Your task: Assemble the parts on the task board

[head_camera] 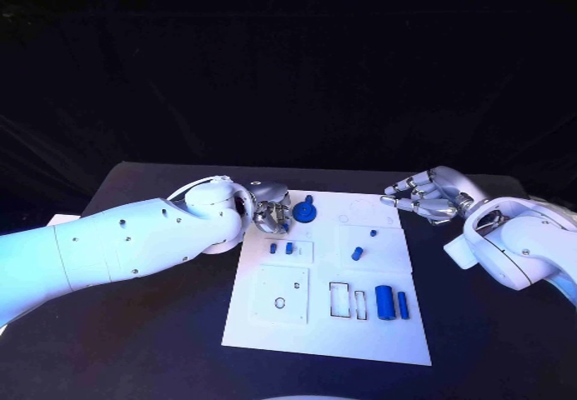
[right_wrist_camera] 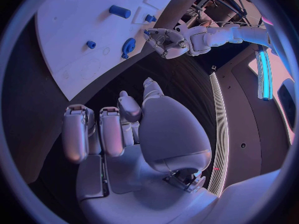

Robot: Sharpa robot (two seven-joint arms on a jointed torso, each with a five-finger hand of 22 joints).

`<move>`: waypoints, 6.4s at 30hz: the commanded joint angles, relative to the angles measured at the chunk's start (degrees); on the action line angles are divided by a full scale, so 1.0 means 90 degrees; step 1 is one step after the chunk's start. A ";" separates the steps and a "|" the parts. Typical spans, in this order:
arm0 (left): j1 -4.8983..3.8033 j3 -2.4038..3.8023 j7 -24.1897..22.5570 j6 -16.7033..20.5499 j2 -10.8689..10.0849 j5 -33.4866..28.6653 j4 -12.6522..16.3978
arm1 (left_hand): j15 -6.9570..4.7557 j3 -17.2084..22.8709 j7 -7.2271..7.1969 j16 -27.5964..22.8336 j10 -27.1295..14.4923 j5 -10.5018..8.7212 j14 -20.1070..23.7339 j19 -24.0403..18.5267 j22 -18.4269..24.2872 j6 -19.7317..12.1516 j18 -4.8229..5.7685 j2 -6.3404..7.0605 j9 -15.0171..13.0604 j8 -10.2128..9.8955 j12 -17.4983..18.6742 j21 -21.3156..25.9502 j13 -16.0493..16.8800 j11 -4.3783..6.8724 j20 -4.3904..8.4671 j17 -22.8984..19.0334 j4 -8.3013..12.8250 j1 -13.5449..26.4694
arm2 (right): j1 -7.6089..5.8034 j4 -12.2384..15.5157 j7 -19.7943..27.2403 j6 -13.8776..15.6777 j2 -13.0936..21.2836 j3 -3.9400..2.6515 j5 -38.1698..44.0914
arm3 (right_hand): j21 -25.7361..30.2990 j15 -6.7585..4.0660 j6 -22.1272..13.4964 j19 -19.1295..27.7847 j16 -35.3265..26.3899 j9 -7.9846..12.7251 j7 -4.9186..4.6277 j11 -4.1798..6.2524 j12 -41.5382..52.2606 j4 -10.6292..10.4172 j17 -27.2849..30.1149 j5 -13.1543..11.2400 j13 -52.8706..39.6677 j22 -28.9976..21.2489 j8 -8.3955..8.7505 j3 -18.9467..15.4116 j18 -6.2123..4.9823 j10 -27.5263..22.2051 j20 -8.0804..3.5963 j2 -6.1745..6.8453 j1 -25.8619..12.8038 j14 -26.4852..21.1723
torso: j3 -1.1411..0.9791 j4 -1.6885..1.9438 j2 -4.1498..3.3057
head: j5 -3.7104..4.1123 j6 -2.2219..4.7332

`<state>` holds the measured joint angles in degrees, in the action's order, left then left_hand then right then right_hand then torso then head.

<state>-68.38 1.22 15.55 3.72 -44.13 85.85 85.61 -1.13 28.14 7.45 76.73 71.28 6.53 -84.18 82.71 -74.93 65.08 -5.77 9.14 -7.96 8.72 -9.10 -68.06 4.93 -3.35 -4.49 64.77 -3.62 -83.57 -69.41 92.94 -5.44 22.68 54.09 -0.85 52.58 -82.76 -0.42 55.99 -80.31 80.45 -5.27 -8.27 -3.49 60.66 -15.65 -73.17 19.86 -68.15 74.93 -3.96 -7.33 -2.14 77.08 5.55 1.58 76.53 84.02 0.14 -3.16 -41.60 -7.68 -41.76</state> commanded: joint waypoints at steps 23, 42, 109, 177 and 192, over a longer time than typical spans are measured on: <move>0.0019 -0.0010 0.0110 -0.0331 0.0049 0.0090 -0.0008 | -0.0029 0.0006 -0.0004 -0.0005 0.0055 -0.0052 -0.0157 0.0043 -0.0075 0.0032 0.0120 0.0010 -0.0007 -0.0007 0.0051 -0.0015 0.0009 0.0010 0.0005 -0.0029 0.0004 0.0062 | 0.0005 -0.0003 0.0058 -0.0074 -0.0015 0.0000 0.0023 | 0.0036 -0.0060 0.0044 0.0025 -0.0019 -0.0007 0.0008 0.0030 0.0000 0.0007 -0.0007 0.0016 -0.0010 0.0230 -0.0008 -0.0037 -0.0122 -0.0023 -0.0010 -0.0058 -0.0015 0.0301 | 0.0006 0.0002 -0.0005 | -0.0008 -0.0033; 0.0031 -0.0017 0.0144 -0.0283 0.0078 0.0069 -0.0067 | 0.0097 0.0085 0.0163 0.0019 -0.0250 -0.0066 -0.0149 0.0020 -0.0071 -0.0334 0.0122 0.0137 0.0137 -0.0339 0.0419 0.0037 -0.0073 -0.0156 -0.0077 -0.0059 -0.0054 0.0220 | 0.0008 -0.0012 0.0062 -0.0079 -0.0022 0.0000 0.0021 | 0.0036 -0.0060 0.0044 0.0025 -0.0019 -0.0007 0.0008 0.0030 0.0000 0.0007 -0.0007 0.0016 -0.0010 0.0230 -0.0008 -0.0037 -0.0122 -0.0023 -0.0010 -0.0058 -0.0015 0.0301 | 0.0004 -0.0002 -0.0001 | -0.0005 -0.0048; 0.0033 -0.0221 -0.3990 0.1766 -0.1090 -1.0117 0.0804 | 0.0135 0.0338 0.0218 -0.1719 -0.0227 -0.0086 0.0899 -0.1228 0.1913 -0.0419 -0.0450 -0.0025 0.0420 -0.0189 0.0145 0.3376 -0.0047 -0.0182 -0.0158 -0.3015 0.0070 0.0449 | 0.0445 -0.0582 -0.0792 -0.1486 -0.0898 0.0019 0.5615 | 0.0468 -0.0004 0.0648 0.0366 -0.0690 0.0041 0.0097 -0.0089 -0.6315 0.0397 0.0934 -0.0837 0.6627 -0.0314 0.0042 0.1789 -0.0249 -0.1352 0.0003 0.0309 0.1620 0.0180 | 0.0013 0.0011 -0.0005 | 0.0219 0.0030; 0.0034 -0.0231 -0.3871 0.1742 -0.1142 -1.0122 0.0754 | 0.0136 0.0233 0.0231 -0.1677 -0.0289 -0.0076 0.0892 -0.1197 0.1924 -0.0479 -0.0441 -0.0063 0.0433 -0.0176 0.0109 0.3389 -0.0051 -0.0192 -0.0151 -0.2990 0.0154 0.0411 | 0.0513 0.0736 -0.0988 -0.0784 -0.0669 -0.0108 0.5459 | 0.0344 -0.0058 0.1201 0.0227 -0.0605 -0.0227 0.0130 -0.0008 -0.6319 0.0982 0.0867 -0.1765 0.7139 -0.0104 -0.0024 0.3561 -0.0207 -0.0625 -0.0038 0.0234 0.1107 0.0213 | 0.0008 -0.0001 -0.0003 | 0.0137 0.0004; 0.0042 -0.0234 -0.3870 0.1702 -0.1066 -1.0122 0.0725 | 0.0139 0.0221 0.0236 -0.1680 -0.0302 -0.0076 0.0895 -0.1198 0.1935 -0.0491 -0.0442 -0.0065 0.0435 -0.0177 0.0107 0.3406 -0.0053 -0.0196 -0.0152 -0.3006 0.0162 0.0411 | 0.1099 0.0957 -0.0704 -0.0984 -0.1516 -0.0083 0.5370 | 0.0352 -0.0040 0.1195 0.0241 -0.0610 -0.0242 0.0100 -0.0029 -0.6324 0.1053 0.0890 -0.1706 0.7145 -0.0117 -0.0012 0.3658 -0.0212 -0.0630 -0.0020 0.0279 0.1043 0.0210 | 0.0027 -0.0012 0.0001 | -0.0162 -0.0128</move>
<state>-68.01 -0.90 -18.99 20.29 -53.87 -5.03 92.11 0.01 30.51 9.72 61.53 68.88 5.92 -76.31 71.95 -57.57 61.01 -9.31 9.12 -4.10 6.82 -7.77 -37.65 4.43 -4.91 -5.82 37.76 -2.20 -79.98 -59.87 101.64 -13.35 14.79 40.75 -1.61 101.23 -79.43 -1.13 66.55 -77.87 74.68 -7.31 -6.87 -3.60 3.92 -6.31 -65.23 4.33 -3.88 73.94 -3.89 25.25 -3.95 71.26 5.13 4.07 86.36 84.13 0.37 -3.31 -41.54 -8.73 -42.64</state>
